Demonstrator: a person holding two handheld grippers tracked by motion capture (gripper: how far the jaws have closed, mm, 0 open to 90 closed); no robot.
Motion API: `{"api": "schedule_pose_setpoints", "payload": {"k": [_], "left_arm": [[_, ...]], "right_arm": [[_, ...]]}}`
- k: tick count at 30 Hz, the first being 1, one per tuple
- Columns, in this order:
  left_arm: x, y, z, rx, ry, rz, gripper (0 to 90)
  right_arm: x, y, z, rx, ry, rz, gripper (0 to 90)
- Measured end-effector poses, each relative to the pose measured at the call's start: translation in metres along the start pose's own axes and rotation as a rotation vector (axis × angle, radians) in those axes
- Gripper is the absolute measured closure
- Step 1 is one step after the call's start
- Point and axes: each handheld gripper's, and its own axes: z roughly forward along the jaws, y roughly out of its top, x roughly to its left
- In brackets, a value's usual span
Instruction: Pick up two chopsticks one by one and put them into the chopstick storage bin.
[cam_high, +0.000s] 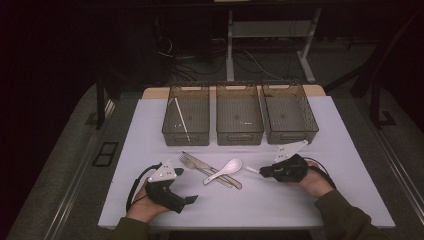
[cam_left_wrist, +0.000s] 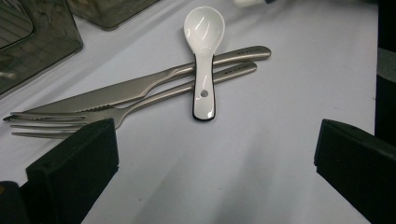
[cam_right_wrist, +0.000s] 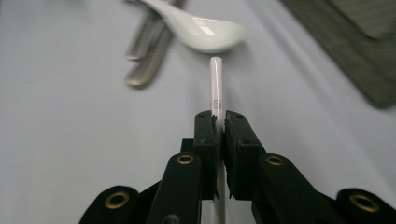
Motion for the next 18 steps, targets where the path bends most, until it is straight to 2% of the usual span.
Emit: {"api": "schedule_pose_setpoints", "payload": {"k": [5,8,9,13,18], "left_arm": [[0.000,0.000,0.000,-0.001,0.000,0.000,0.0],[0.000,0.000,0.000,0.000,0.000,-0.001,0.0],[0.000,0.000,0.000,-0.001,0.000,-0.001,0.0],[0.000,0.000,0.000,0.001,0.000,0.000,0.0],[0.001,0.000,-0.001,-0.005,0.002,-0.004,0.0]], "right_arm": [[-0.014,-0.001,0.008,0.012,-0.089,0.065,84.0],[-0.017,-0.002,0.014,0.035,-0.112,0.079,83.9],[-0.017,-0.003,0.015,0.044,-0.108,0.084,83.9],[-0.018,-0.004,0.016,0.033,-0.105,0.086,82.8],[-0.016,-0.004,0.005,0.004,-0.092,0.112,62.2]]}}
